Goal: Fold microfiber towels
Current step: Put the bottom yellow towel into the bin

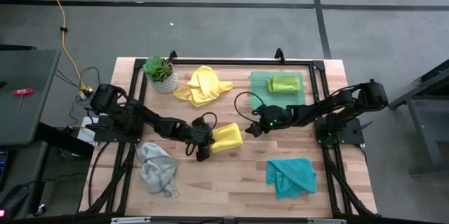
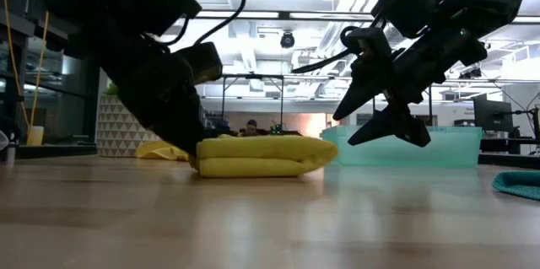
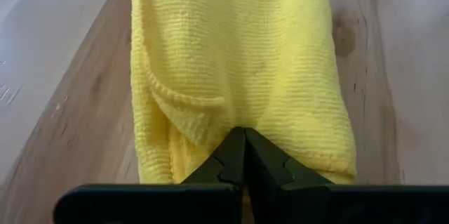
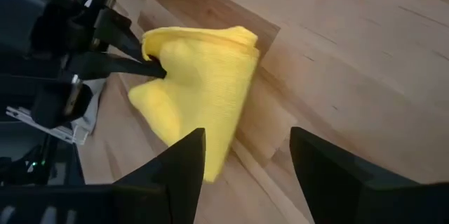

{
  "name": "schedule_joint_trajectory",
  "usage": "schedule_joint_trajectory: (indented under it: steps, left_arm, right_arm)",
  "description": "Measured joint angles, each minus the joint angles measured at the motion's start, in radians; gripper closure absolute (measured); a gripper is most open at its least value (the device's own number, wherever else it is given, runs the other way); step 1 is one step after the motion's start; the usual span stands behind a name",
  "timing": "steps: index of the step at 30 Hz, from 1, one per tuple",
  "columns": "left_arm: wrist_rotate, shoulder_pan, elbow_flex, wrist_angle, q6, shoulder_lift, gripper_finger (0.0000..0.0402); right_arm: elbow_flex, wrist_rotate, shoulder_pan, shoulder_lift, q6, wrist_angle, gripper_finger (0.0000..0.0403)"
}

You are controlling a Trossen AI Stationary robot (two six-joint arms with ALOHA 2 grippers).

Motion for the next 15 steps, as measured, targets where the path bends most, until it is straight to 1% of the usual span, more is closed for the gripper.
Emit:
schedule_joint_trajectory:
  steps: [6, 10, 13, 15]
  left_arm:
    - [-0.012, -0.001, 0.005, 0.013, 0.031, 0.051, 0.0402]
    - [-0.037, 0.002, 0.003, 0.051, 0.114, 0.064, 0.0402]
    - [-0.032, 0.017, 0.0, 0.108, 0.183, 0.075, 0.0402]
    - [-0.031, 0.031, 0.0, 0.121, 0.2, 0.085, 0.0402]
  right_arm:
    - [0.0, 0.026, 0.0, 0.0, 0.021, -0.001, 0.0203]
    - [0.0, 0.021, 0.0, 0.0, 0.036, -0.003, 0.0203]
    - [0.0, 0.003, 0.001, 0.001, 0.06, -0.01, 0.0203]
    - [0.0, -0.002, 0.001, 0.002, 0.07, -0.019, 0.0203]
